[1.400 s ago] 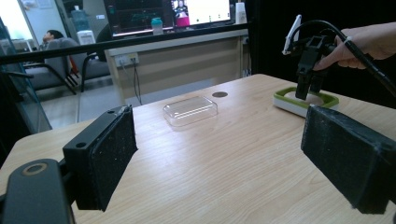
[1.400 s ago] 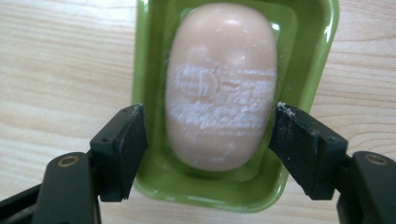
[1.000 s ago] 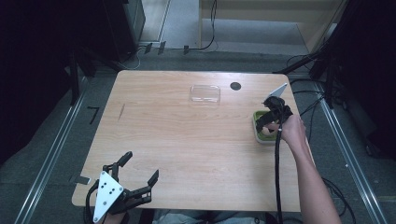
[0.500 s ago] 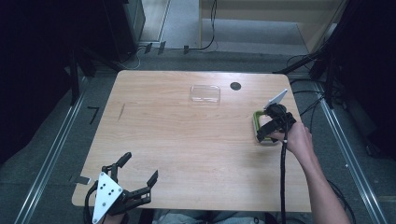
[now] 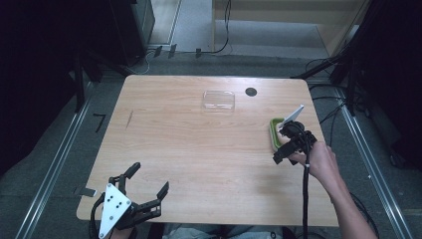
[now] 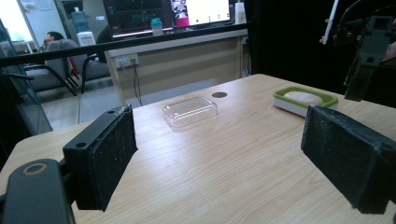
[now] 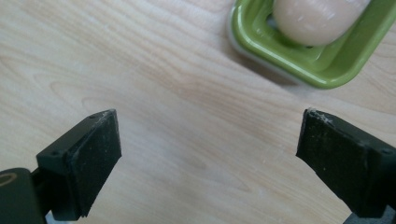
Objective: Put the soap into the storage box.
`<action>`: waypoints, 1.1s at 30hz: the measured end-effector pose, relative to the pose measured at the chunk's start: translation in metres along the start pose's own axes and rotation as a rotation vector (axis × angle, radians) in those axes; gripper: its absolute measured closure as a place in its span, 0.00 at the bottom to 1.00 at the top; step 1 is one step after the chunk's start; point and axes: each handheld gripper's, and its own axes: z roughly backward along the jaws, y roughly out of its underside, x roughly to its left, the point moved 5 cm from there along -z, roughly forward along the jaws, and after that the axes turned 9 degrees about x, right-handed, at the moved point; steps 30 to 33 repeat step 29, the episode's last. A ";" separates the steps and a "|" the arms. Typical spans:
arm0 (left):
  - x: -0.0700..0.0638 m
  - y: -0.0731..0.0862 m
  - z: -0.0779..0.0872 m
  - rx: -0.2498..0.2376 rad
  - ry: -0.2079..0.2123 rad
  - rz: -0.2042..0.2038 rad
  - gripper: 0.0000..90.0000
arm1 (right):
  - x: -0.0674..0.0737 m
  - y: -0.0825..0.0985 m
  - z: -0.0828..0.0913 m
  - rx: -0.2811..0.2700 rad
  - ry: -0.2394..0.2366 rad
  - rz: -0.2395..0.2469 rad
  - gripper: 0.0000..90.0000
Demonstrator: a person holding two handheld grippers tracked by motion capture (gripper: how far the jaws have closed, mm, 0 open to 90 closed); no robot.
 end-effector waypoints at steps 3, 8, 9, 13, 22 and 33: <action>0.000 0.000 0.000 0.000 0.000 0.001 0.12 | 0.005 0.007 -0.002 0.008 0.001 0.012 0.07; 0.000 0.000 0.000 0.000 0.000 0.000 0.12 | 0.011 0.019 -0.007 0.019 0.005 0.028 0.07; 0.000 0.000 0.000 0.000 0.000 0.001 0.12 | 0.012 0.022 -0.008 0.017 0.008 0.033 0.07; 0.000 0.000 0.000 -0.001 0.000 -0.001 0.12 | 0.015 0.033 -0.013 0.029 0.017 0.043 0.08; -0.001 0.000 0.000 0.001 -0.001 0.000 0.12 | 0.018 0.057 -0.034 0.065 0.018 0.051 0.09; -0.001 -0.001 -0.001 -0.001 0.001 -0.005 0.12 | 0.025 0.069 -0.053 0.114 0.001 0.065 0.10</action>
